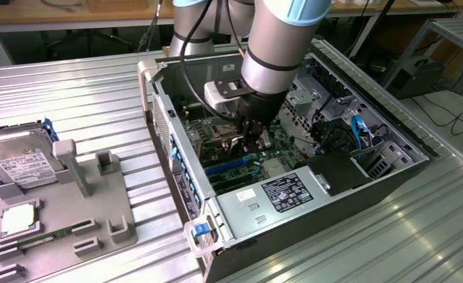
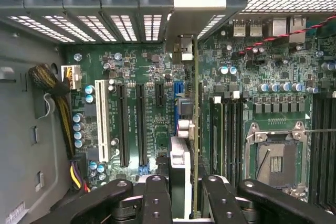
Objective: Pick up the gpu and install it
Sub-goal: 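Insert the gpu into the slot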
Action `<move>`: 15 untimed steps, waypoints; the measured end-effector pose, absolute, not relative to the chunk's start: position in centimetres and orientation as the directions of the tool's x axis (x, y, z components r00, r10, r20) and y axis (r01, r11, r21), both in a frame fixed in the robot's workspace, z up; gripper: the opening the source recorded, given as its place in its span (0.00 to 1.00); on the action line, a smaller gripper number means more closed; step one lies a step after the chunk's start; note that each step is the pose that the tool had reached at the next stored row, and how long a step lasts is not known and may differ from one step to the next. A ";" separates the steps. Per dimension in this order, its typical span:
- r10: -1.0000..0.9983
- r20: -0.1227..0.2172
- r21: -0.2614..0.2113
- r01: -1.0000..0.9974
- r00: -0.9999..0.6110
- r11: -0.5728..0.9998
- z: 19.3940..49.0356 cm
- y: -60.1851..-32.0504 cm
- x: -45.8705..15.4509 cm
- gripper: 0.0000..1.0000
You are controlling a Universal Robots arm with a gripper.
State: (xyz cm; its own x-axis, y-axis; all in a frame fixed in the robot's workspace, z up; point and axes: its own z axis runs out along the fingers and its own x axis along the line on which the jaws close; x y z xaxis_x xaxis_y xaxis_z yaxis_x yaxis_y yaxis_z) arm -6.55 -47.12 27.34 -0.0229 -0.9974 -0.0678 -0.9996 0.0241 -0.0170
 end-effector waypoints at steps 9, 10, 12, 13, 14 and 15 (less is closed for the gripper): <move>-0.999 -0.034 -0.016 -1.000 -0.023 0.023 25.9 -46.3 -7.0 0.28; -0.999 -0.036 -0.015 -1.000 -0.022 0.023 25.9 -46.3 -7.1 0.28; -0.999 -0.037 -0.015 -1.000 -0.017 0.017 25.8 -46.3 -7.0 0.28; -0.999 -0.037 -0.015 -1.000 -0.013 0.013 25.7 -46.3 -7.0 0.28; -0.999 -0.037 -0.015 -1.000 -0.009 0.010 25.7 -46.3 -7.0 0.28; -0.999 -0.036 -0.014 -1.000 -0.008 0.009 25.7 -46.3 -7.1 0.28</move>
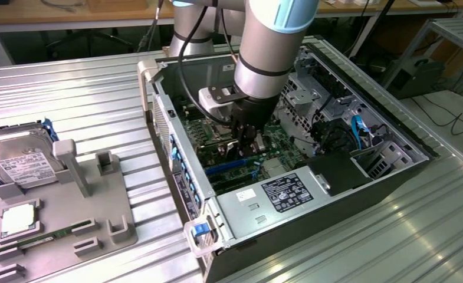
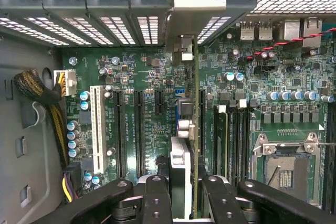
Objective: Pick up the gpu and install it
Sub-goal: 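Insert the gpu into the slot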
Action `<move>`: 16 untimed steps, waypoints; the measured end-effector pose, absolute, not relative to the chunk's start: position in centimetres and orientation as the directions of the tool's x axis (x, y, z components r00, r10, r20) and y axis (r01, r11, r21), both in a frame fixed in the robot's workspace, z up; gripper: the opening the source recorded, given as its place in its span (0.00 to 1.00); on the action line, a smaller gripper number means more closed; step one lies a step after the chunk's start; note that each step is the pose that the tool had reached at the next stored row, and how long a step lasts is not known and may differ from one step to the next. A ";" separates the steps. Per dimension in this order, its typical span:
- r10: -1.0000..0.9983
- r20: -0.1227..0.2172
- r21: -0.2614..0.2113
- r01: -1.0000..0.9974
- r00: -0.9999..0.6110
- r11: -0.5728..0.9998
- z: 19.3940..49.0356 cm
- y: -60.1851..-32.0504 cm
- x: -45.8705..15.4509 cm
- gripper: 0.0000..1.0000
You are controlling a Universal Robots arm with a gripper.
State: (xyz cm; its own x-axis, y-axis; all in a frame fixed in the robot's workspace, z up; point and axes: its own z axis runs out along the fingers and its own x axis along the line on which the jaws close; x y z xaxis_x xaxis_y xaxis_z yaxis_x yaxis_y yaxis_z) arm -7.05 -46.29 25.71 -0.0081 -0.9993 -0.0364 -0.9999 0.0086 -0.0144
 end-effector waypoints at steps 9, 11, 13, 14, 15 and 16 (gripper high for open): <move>-0.999 -0.037 -0.014 -1.000 -0.008 0.009 25.5 -46.3 -7.2 0.28; -0.999 -0.037 -0.015 -1.000 -0.008 0.008 25.5 -46.3 -7.2 0.28; -0.999 -0.037 -0.014 -1.000 -0.008 0.008 25.5 -46.5 -7.2 0.28; -0.999 -0.037 -0.014 -1.000 -0.008 0.009 25.5 -46.5 -7.2 0.28; -0.999 -0.037 -0.014 -1.000 -0.008 0.009 25.5 -46.5 -7.2 0.28; -0.999 -0.037 -0.014 -1.000 -0.008 0.009 25.5 -46.5 -7.2 0.28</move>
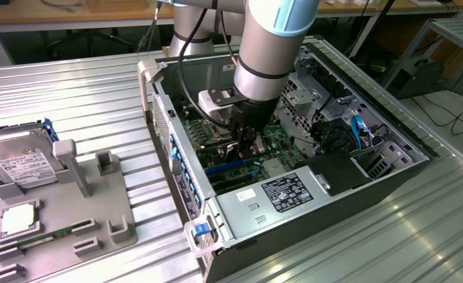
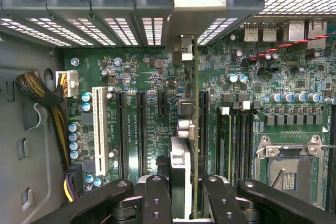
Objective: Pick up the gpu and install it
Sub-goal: 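Insert the gpu into the slot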
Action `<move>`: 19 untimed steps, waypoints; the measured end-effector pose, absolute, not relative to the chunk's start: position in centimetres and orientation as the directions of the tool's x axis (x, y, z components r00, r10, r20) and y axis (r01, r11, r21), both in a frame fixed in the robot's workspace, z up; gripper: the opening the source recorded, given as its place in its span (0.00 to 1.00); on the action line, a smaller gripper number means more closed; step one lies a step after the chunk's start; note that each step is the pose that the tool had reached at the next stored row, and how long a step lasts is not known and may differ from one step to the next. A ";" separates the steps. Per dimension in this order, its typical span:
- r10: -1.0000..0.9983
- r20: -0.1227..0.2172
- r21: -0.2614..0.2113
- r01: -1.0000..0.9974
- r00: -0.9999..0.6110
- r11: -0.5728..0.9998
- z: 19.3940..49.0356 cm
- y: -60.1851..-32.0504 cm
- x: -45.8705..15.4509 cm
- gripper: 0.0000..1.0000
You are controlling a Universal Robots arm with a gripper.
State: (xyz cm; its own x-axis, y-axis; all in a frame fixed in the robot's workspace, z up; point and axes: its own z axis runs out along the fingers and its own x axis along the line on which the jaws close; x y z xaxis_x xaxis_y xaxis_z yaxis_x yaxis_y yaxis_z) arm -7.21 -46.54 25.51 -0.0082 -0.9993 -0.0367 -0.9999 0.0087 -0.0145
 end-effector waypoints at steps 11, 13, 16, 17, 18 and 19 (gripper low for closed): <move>-0.999 -0.037 -0.014 -1.000 -0.008 0.009 25.4 -46.5 -7.8 0.28; -0.999 -0.037 -0.014 -1.000 -0.008 0.009 25.3 -46.4 -7.8 0.28; -0.999 -0.037 -0.012 -1.000 -0.009 0.009 25.2 -46.3 -7.8 0.28; -0.999 -0.037 -0.011 -1.000 -0.009 0.009 25.2 -46.3 -7.8 0.28; -0.999 -0.037 -0.011 -1.000 -0.009 0.009 25.1 -46.3 -7.8 0.28; -0.999 -0.037 -0.010 -1.000 -0.009 0.009 25.1 -46.2 -7.8 0.28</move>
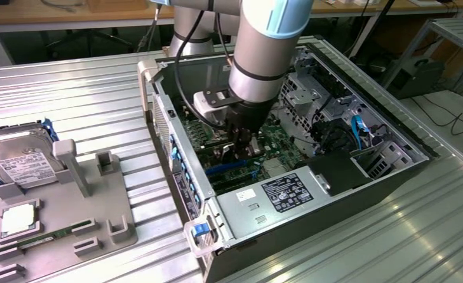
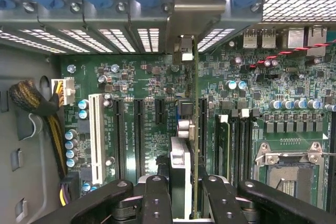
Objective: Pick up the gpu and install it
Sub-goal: 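Insert the gpu into the slot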
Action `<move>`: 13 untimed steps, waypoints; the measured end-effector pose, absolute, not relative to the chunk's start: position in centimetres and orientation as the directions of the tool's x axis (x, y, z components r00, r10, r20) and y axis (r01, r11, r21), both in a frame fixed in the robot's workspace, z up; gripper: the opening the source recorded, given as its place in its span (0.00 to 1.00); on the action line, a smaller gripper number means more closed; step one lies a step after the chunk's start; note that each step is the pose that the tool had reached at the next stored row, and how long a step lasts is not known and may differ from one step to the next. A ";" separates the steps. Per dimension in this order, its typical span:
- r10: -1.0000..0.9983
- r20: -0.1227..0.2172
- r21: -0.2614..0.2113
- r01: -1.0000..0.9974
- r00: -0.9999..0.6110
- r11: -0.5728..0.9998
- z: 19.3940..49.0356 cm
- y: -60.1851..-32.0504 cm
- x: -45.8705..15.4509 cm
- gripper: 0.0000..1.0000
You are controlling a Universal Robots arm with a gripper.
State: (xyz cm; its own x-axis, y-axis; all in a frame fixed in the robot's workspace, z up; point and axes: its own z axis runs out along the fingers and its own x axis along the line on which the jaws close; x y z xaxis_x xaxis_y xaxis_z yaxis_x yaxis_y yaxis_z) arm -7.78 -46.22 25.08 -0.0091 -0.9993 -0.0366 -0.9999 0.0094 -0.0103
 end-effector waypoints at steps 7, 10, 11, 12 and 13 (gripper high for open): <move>-0.999 -0.036 -0.004 -1.000 -0.010 0.010 24.9 -46.2 -7.8 0.28; -0.999 -0.036 0.000 -1.000 -0.011 0.011 24.8 -46.1 -7.8 0.28; -0.999 -0.036 0.001 -1.000 -0.012 0.011 24.8 -46.1 -7.8 0.28; -0.999 -0.036 0.002 -1.000 -0.012 0.012 24.8 -46.1 -7.8 0.28; -0.999 -0.036 0.002 -1.000 -0.012 0.012 24.8 -46.1 -7.8 0.28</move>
